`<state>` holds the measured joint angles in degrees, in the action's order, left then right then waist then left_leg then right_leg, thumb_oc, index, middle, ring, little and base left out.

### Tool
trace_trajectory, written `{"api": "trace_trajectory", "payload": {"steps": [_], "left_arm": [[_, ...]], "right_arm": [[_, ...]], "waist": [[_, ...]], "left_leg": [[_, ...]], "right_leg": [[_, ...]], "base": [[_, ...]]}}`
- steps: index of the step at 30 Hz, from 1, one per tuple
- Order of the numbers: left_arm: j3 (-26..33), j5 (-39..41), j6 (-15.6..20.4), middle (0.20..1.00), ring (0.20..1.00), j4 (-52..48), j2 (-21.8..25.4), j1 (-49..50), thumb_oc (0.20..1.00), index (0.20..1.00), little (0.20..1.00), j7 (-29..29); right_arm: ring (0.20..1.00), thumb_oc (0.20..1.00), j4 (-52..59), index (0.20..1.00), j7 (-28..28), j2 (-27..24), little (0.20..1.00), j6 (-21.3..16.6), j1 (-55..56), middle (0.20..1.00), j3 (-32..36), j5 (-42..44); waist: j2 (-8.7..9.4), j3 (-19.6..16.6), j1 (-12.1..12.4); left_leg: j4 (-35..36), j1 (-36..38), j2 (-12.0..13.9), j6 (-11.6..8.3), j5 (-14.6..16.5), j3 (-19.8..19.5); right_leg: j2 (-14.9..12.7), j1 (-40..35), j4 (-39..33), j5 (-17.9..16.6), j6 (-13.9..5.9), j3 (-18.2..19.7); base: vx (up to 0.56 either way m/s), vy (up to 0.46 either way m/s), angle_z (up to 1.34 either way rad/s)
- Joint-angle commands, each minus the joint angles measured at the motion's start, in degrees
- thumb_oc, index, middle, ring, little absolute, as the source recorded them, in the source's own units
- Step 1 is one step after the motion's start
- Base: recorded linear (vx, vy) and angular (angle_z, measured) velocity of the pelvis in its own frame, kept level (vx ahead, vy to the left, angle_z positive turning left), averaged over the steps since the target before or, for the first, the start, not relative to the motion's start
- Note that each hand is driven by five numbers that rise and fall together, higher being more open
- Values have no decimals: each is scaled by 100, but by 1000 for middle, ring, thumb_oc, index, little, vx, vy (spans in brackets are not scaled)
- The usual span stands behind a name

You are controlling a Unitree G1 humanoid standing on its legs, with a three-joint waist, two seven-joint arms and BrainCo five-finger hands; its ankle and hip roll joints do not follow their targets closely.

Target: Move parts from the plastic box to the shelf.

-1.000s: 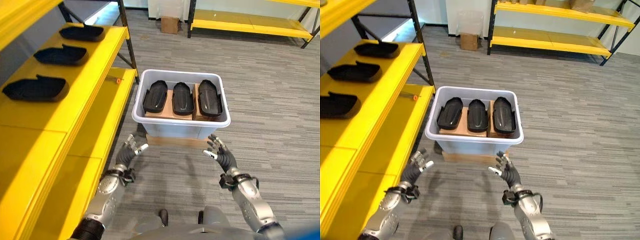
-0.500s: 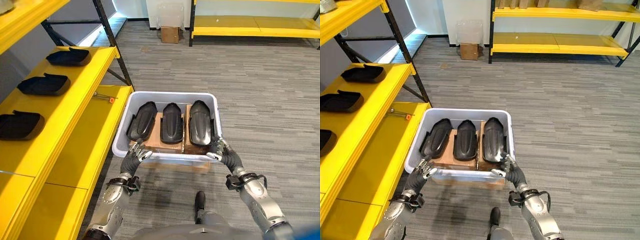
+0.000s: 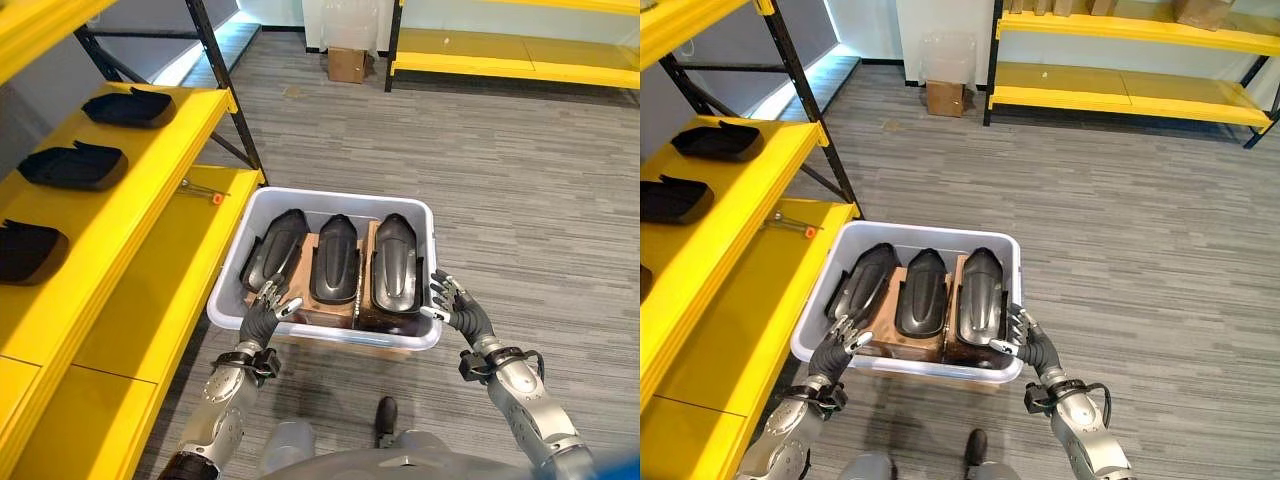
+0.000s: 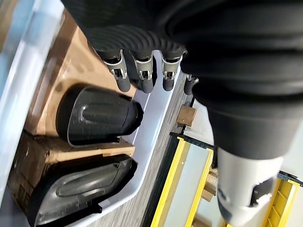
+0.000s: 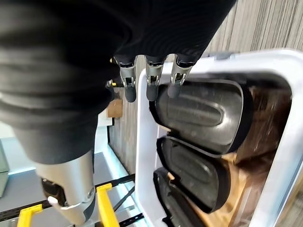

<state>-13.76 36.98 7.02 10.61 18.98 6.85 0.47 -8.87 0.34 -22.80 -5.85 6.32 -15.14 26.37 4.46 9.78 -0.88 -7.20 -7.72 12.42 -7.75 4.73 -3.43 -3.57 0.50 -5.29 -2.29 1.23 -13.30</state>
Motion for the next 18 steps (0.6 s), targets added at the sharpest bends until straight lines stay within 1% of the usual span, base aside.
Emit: {"api": "trace_trajectory", "payload": {"steps": [1,2,3,4,6,8,10,12,13,15,16,18], "left_arm": [[71,-81,277,1000,1000,-238,174,-33,1000,1000,1000,30],[69,-63,282,1000,1000,-208,132,-30,1000,1000,1000,0],[59,-86,292,1000,1000,-188,130,-38,1000,1000,1000,-29],[44,-32,323,1000,1000,-191,183,-120,1000,1000,1000,-58],[106,-82,351,1000,1000,-242,299,-138,1000,1000,1000,-86],[123,-129,365,1000,1000,-247,391,-186,1000,1000,1000,-49],[146,-165,360,1000,1000,-318,432,-155,1000,1000,1000,-49],[173,-164,365,1000,1000,-374,462,-124,1000,1000,1000,-61],[176,-157,368,1000,1000,-388,465,-136,1000,1000,1000,-60],[164,-18,433,1000,1000,-458,457,-351,1000,1000,1000,-81],[138,43,522,1000,1000,-520,428,-555,1000,1000,1000,-52],[110,71,606,1000,1000,-572,418,-744,1000,1000,1000,-7]], "right_arm": [[1000,1000,157,1000,-110,-164,1000,-342,-13,1000,139,141],[1000,1000,166,1000,-74,-136,1000,-325,8,1000,138,99],[1000,1000,163,1000,-47,-109,1000,-318,19,1000,133,66],[1000,1000,205,1000,-20,-46,1000,-316,-18,1000,135,85],[1000,1000,278,1000,74,-3,1000,-285,-1,1000,109,51],[1000,1000,351,1000,86,15,1000,-283,-52,1000,73,59],[1000,1000,452,1000,82,2,1000,-289,-19,1000,114,23],[1000,1000,575,1000,47,-52,1000,-314,20,1000,208,-57],[1000,1000,599,1000,37,-60,1000,-327,21,1000,230,-69],[1000,1000,671,1000,-99,-143,1000,-423,-179,1000,324,-238],[1000,1000,798,1000,-252,-243,1000,-532,-441,1000,411,-469],[1000,1000,799,1000,-375,-298,1000,-588,-746,1000,419,-616]], "waist": [[-243,-209,-40],[-308,-236,-33],[-345,-256,-51],[-307,-227,-67],[-207,-162,-60],[-105,-120,-55],[-53,-106,-78],[9,-89,-107],[12,-77,-114],[0,-7,-163],[-43,107,-205],[-95,199,-213]], "left_leg": [[641,285,271,7,-1130,486],[775,436,285,4,-1025,600],[872,485,275,-10,-1026,658],[457,398,90,78,-697,778],[195,393,-76,188,-428,1065],[101,341,-216,273,-283,1213],[115,312,-277,303,-259,1267],[104,267,-290,312,-243,1298],[88,247,-292,307,-245,1292],[96,86,-264,256,-309,1278],[114,-71,-260,225,-376,1282],[143,-231,-259,208,-448,1277]], "right_leg": [[-400,-189,230,88,-714,382],[-426,-210,260,114,-763,412],[-460,-209,263,87,-788,411],[-728,-166,317,-76,-921,547],[-1005,-122,363,-179,-1049,657],[-1176,-7,386,-267,-1133,717],[-1247,76,386,-329,-1194,725],[-1288,130,382,-352,-1220,679],[-1288,149,388,-354,-1220,666],[-1301,305,368,-389,-1213,656],[-1304,520,363,-439,-1208,679],[-1301,733,388,-484,-1204,704]], "base": [[91,257,-11],[84,250,-74],[151,395,-86],[150,401,-100],[110,379,-61],[36,247,-52],[30,113,-15],[42,36,9],[0,0,0],[-71,-20,-11],[-138,-18,-11],[-168,-21,-4]]}}
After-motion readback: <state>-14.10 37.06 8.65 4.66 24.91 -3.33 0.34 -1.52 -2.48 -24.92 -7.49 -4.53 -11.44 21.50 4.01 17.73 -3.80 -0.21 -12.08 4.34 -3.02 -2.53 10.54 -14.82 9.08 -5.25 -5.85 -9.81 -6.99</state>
